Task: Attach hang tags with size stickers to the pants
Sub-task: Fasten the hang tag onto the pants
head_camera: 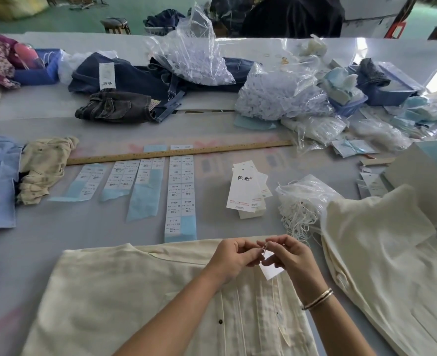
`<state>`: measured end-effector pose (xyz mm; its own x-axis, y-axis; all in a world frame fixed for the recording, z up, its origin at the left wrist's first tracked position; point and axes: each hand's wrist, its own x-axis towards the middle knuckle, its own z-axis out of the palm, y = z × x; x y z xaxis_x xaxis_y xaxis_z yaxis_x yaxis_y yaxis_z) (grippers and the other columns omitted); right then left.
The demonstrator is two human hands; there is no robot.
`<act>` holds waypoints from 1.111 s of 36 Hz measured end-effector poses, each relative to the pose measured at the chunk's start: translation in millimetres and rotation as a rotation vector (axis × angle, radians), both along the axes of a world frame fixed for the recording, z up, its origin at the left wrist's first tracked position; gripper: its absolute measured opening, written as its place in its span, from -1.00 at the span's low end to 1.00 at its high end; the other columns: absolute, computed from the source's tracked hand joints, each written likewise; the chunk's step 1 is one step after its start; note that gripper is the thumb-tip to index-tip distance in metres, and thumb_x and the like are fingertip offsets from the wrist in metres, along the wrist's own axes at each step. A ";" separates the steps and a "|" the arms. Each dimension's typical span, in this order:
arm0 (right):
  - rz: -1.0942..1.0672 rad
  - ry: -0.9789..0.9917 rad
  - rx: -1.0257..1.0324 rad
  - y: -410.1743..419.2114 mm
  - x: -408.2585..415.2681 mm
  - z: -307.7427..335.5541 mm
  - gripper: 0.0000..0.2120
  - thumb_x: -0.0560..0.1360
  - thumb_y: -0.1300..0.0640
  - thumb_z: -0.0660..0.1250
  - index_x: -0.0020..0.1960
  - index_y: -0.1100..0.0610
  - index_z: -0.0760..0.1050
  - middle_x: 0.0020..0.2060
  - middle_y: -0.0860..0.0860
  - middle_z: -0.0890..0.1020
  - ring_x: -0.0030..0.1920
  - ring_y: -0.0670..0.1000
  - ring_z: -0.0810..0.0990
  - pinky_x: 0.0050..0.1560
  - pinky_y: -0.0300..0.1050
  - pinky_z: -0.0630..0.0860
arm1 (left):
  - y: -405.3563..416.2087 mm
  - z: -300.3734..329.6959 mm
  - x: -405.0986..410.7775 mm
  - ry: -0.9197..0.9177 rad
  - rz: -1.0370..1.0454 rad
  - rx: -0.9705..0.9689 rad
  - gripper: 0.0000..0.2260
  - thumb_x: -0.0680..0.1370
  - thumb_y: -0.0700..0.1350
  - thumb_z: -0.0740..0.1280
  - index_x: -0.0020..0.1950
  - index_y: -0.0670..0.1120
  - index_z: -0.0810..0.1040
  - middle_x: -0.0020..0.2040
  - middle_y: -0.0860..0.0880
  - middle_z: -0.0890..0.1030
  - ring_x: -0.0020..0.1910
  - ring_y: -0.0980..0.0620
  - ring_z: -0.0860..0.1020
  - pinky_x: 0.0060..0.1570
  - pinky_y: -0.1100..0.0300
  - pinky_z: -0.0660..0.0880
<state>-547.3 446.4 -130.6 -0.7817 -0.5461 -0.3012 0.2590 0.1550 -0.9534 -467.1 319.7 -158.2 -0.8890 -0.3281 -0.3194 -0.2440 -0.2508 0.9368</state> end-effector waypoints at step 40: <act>-0.239 0.001 0.077 -1.5 40.6 -23.0 -0.79 0.52 0.34 0.26 -0.05 0.08 0.59 -0.18 0.01 0.65 -0.33 -0.03 0.48 -0.28 -0.19 0.37 | -142.4 -51.3 204.6 -0.909 0.684 -0.886 -0.22 0.28 0.06 0.58 0.40 -0.16 0.38 0.38 -0.29 0.33 0.31 -0.32 0.34 0.21 -0.21 0.31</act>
<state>-506.7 444.9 -153.6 -0.8863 -0.3210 -0.3338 0.2958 0.1620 -0.9414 -262.5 177.3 -209.5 -0.0819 -0.9855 -0.1485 -0.9019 0.0099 0.4318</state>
